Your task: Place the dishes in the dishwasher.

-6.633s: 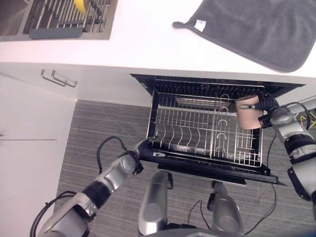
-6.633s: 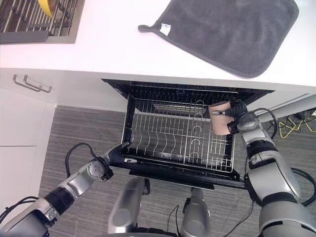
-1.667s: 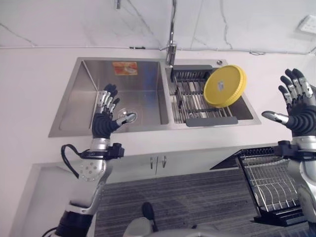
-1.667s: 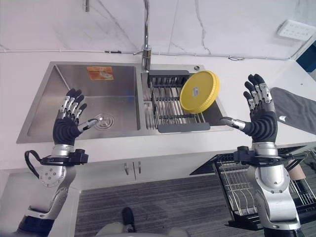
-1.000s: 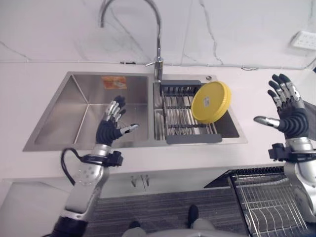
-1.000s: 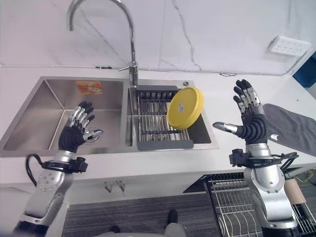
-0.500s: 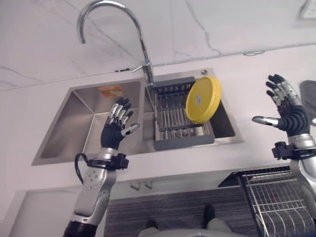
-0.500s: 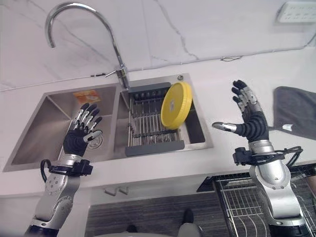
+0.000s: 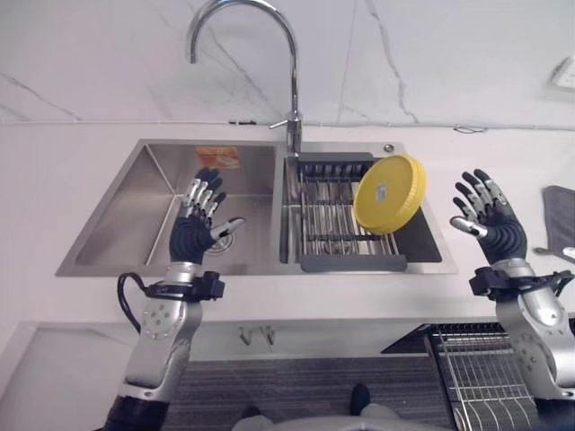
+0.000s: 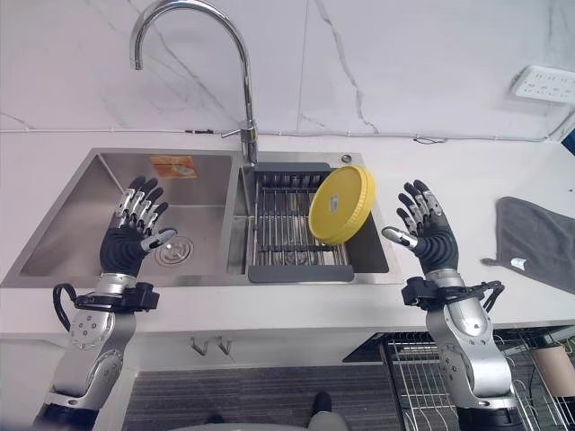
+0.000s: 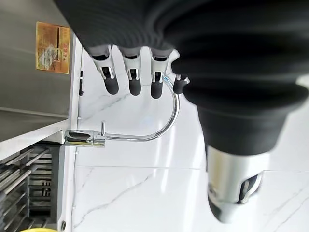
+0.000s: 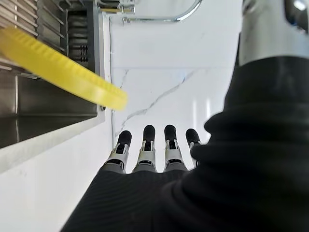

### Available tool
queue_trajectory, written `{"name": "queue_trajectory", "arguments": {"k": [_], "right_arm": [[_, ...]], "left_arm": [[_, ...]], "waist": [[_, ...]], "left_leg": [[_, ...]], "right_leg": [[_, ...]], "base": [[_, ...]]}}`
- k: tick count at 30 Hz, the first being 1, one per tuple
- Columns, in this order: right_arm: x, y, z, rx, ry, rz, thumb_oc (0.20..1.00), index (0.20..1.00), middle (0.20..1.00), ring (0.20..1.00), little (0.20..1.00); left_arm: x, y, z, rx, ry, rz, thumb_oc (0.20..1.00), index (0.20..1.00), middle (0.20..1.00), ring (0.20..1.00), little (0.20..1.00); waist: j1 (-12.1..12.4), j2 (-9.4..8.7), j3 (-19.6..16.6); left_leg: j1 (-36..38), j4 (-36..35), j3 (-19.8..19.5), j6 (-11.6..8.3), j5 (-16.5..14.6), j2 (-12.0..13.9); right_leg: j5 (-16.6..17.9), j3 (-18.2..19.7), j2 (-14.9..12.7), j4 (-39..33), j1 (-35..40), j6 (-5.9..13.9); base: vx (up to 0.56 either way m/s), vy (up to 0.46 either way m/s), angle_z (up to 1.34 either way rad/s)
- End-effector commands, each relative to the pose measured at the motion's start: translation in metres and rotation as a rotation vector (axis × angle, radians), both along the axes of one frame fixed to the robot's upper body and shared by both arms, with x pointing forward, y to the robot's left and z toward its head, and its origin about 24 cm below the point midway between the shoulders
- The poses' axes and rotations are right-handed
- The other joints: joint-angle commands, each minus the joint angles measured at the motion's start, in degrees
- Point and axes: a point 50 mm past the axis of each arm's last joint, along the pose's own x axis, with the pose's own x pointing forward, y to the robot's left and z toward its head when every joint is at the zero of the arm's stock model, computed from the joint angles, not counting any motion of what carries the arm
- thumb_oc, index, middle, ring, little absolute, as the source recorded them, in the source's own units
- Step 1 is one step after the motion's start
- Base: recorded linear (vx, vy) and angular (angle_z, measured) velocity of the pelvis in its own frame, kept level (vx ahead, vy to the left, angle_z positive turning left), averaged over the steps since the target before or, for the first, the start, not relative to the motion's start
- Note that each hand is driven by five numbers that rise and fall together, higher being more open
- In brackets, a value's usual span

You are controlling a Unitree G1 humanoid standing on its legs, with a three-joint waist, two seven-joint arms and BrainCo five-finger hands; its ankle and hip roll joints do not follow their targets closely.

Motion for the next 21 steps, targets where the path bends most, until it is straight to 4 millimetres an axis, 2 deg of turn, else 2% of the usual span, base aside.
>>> {"name": "queue_trajectory", "arguments": {"k": [1,3,8,11,15,18,21], "right_arm": [[0.009,-0.011,0.034,0.011,-0.154,-0.047,1.0,1.0,1.0,1.0,1.0],[0.013,-0.017,0.04,-0.066,-0.174,-0.106,1.0,1.0,1.0,1.0,1.0],[0.018,-0.023,0.042,-0.087,-0.163,-0.122,1.0,1.0,1.0,1.0,1.0],[0.022,-0.021,0.044,-0.108,-0.146,-0.075,1.0,1.0,1.0,1.0,1.0],[0.03,-0.017,0.037,-0.068,-0.087,-0.016,1.0,1.0,1.0,1.0,1.0],[0.042,-0.015,0.024,0.04,-0.006,0.028,1.0,1.0,1.0,1.0,1.0],[0.048,-0.016,0.018,0.033,0.038,0.019,1.0,1.0,1.0,1.0,1.0]], "left_arm": [[0.004,0.001,0.021,0.075,-0.125,0.008,1.0,1.0,1.0,1.0,1.0],[0.004,0.002,0.021,0.075,-0.121,0.016,1.0,1.0,1.0,1.0,1.0],[0.004,0.005,0.019,0.076,-0.111,0.024,1.0,1.0,1.0,1.0,1.0],[0.004,0.006,0.018,0.073,-0.104,0.027,1.0,1.0,1.0,1.0,1.0],[0.005,0.004,0.017,0.082,-0.098,0.018,1.0,1.0,1.0,1.0,1.0],[0.007,0.001,0.015,0.093,-0.092,-0.001,1.0,1.0,1.0,1.0,1.0],[0.008,0.0,0.015,0.1,-0.083,-0.011,1.0,1.0,1.0,1.0,1.0]], "waist": [[0.16,0.92,-1.96],[0.63,0.94,-2.24],[1.19,1.08,-2.56],[1.58,1.18,-2.73],[2.24,1.22,-2.86],[3.17,1.24,-2.95],[3.73,1.29,-3.12]], "left_leg": [[-0.43,0.02,-1.07,0.61,-1.61,2.0],[-0.19,0.02,-1.15,0.53,-1.64,2.13],[0.06,0.02,-1.3,0.36,-1.74,2.27],[0.13,0.02,-1.41,0.24,-1.63,2.43],[0.07,0.02,-1.75,0.07,-1.52,2.53],[0.15,0.02,-2.16,-0.12,-1.49,2.65],[0.23,0.02,-2.41,-0.2,-1.45,2.67]], "right_leg": [[-4.25,-0.03,-2.45,0.01,2.32,2.64],[-4.58,-0.07,-2.2,0.01,2.74,2.41],[-5.08,-0.21,-1.82,0.01,3.18,2.07],[-5.22,-0.46,-1.77,0.01,3.35,1.96],[-5.47,-0.93,-1.66,0.01,3.62,1.78],[-5.74,-1.66,-1.67,0.01,4.09,1.62],[-5.87,-2.09,-1.64,0.01,4.38,1.52]], "base": [[0.0,0.0,0.0],[0.02,-0.01,-0.01],[0.0,-0.006,0.0],[0.0,0.0,0.0],[0.01,-0.017,0.01],[0.02,-0.034,0.05],[0.02,-0.024,0.1]]}}
